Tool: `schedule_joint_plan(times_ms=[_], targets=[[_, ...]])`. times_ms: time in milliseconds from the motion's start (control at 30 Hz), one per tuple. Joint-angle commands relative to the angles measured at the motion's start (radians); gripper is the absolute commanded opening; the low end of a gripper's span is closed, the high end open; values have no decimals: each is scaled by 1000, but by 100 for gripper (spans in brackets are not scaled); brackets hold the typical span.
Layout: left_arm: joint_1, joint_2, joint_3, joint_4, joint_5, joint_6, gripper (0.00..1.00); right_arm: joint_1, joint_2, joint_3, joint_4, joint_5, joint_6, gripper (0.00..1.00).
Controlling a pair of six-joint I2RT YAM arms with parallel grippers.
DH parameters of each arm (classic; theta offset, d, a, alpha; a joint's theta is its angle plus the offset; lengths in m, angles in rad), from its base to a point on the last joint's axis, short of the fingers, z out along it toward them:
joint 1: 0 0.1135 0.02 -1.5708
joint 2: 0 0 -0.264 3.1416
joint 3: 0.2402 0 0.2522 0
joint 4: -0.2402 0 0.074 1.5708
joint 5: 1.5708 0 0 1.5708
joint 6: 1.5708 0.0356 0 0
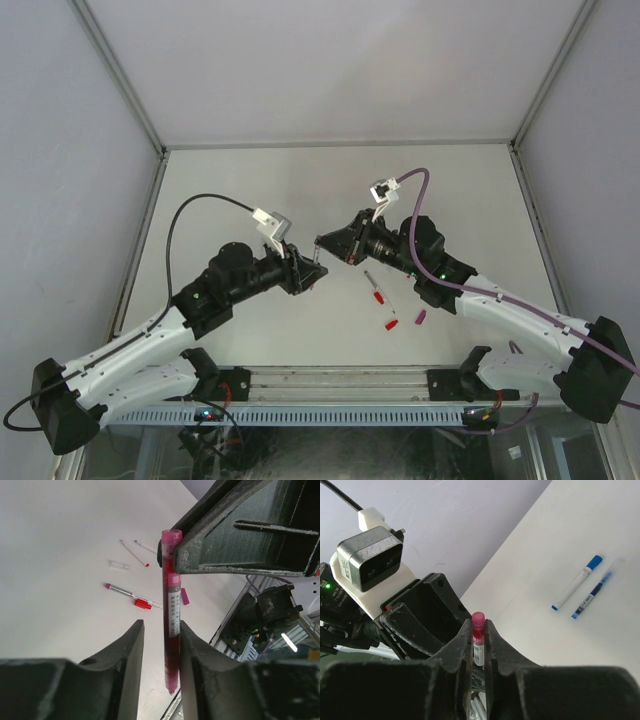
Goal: Insert the pens into the pen caps
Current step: Adjust the pen.
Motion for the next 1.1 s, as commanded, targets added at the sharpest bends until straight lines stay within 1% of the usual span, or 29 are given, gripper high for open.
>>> schedule_joint_plan(times_ms=[0,167,233,267,300,400,433,467,533,733,800,933,1067], targets=[[-3,2,17,51,-17,20,31,13,-26,5,50,5,1,0],[-3,-1,15,51,-25,18,7,22,-29,5,35,16,-12,0],[-3,-4,14,51,-27,18,1,24,-31,6,28,25,-18,0],[-3,-5,15,50,-29,20,1,25,-32,5,25,27,-20,0],[-3,-4,18,46,-30,20,4,26,-32,5,24,29,-21,0],[-3,-2,23,35,-38,23,25,29,-32,4,26,29,-23,0],[-3,-2,25,34,-38,24,35,29,-32,5,26,30,-21,0],[-3,-3,25,34,-38,24,41,30,-32,5,26,29,-21,0],[-3,-2,25,34,-39,26,45,32,-32,4,24,30,-21,0],[-3,-5,25,37,-46,24,44,35,-37,5,26,26,-13,0],[-3,-3,26,38,-44,24,40,36,-37,5,24,25,-10,0],[-3,5,29,39,-38,27,28,40,-38,5,25,28,-9,0],[-3,7,31,37,-31,27,7,42,-40,4,21,38,-13,0]])
